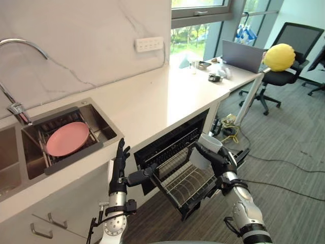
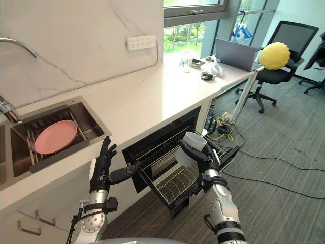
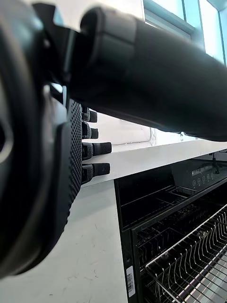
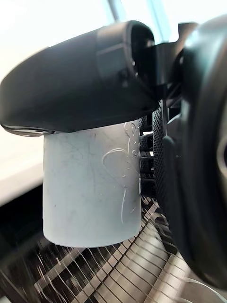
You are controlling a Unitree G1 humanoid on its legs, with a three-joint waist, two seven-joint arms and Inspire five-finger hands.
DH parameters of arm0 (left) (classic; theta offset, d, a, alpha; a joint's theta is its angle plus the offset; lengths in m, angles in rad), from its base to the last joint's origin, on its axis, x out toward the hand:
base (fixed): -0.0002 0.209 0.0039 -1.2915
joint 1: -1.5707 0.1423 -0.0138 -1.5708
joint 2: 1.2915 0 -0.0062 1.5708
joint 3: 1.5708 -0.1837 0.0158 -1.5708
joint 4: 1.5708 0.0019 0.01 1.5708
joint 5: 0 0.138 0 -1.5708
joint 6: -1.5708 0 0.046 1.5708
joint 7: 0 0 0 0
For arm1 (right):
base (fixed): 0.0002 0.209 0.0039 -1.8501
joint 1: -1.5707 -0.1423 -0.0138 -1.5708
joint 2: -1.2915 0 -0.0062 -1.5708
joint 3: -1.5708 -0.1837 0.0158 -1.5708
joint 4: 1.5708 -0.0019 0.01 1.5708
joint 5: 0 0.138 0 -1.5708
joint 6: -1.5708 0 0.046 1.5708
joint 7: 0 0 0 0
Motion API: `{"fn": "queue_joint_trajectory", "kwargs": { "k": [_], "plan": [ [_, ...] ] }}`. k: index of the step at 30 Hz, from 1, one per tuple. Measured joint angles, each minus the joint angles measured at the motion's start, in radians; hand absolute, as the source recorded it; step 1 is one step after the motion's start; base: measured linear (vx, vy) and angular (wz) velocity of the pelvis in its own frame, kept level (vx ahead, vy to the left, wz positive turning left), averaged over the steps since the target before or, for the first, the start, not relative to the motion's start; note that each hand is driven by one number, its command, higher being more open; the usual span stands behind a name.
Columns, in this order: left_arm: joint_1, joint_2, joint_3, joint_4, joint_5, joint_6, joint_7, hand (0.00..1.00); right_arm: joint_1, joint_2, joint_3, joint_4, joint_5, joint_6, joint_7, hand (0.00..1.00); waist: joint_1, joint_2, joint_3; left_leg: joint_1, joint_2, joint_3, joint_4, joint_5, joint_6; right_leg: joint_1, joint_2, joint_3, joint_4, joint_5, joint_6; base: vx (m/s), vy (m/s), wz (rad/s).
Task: Walk over to the sink, pick up the cup, carry it to the dishwasher, place the cup inside the dishwasher, then close the dishwasher door
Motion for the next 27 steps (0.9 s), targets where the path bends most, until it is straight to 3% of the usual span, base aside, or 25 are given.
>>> {"fn": "queue_joint_trajectory", "kwargs": {
  "k": [7,10,12,14,18,20,27],
  "plan": [
    [-0.022,0.006,0.045,-0.008,-0.089,-0.052,-0.099,1.00,-0.132,-0.059,0.033,0.204,-0.098,0.028,-0.003,0.00,0.001,0.034,0.056,-0.004,-0.005,-0.035,0.001,0.006,0.004,0.019,0.001,-0.041,-0.013,0.001,0.002,0.01,-0.004,0.15],
    [-0.035,0.010,0.040,-0.077,-0.183,-0.007,-0.138,1.00,-0.145,-0.058,0.050,0.209,-0.102,0.031,-0.026,0.00,-0.002,0.030,0.081,-0.016,-0.007,-0.063,0.005,0.016,0.004,0.027,0.004,-0.073,-0.020,0.001,0.002,0.00,-0.009,0.29],
    [-0.016,0.013,-0.003,-0.156,-0.286,0.060,-0.154,1.00,-0.145,-0.051,0.054,0.209,-0.106,0.036,-0.038,0.00,-0.001,0.031,0.083,-0.022,-0.004,-0.078,0.006,0.019,0.007,0.032,0.003,-0.082,-0.021,0.001,0.002,0.02,0.000,0.21],
    [-0.005,0.016,-0.049,-0.214,-0.351,0.081,-0.167,1.00,-0.145,-0.052,0.053,0.209,-0.114,0.037,-0.040,0.00,0.002,0.031,0.084,-0.025,-0.005,-0.092,0.006,0.022,0.008,0.039,0.003,-0.090,-0.021,0.001,0.002,0.01,0.005,0.21],
    [0.007,0.027,-0.129,-0.351,-0.417,0.091,-0.236,1.00,-0.154,-0.053,0.053,0.209,-0.114,0.038,-0.036,0.00,0.005,0.030,0.084,-0.024,-0.005,-0.098,0.007,0.025,0.009,0.043,0.002,-0.091,-0.017,0.001,0.001,-0.03,0.020,0.07],
    [0.005,0.029,-0.150,-0.421,-0.467,0.081,-0.325,1.00,-0.163,-0.054,0.053,0.209,-0.114,0.038,-0.035,0.00,0.006,0.030,0.084,-0.023,-0.002,-0.092,0.007,0.027,0.007,0.040,0.002,-0.081,-0.015,0.000,-0.001,-0.06,0.018,-0.08],
    [0.004,0.069,-0.203,-0.452,-0.582,0.106,-0.497,1.00,-0.189,-0.067,0.070,0.209,-0.114,0.042,-0.021,0.00,0.010,0.023,0.088,-0.022,0.013,-0.070,0.007,0.030,0.002,0.024,0.014,-0.056,-0.005,0.000,-0.011,-0.02,0.006,-0.10]
  ]
}}
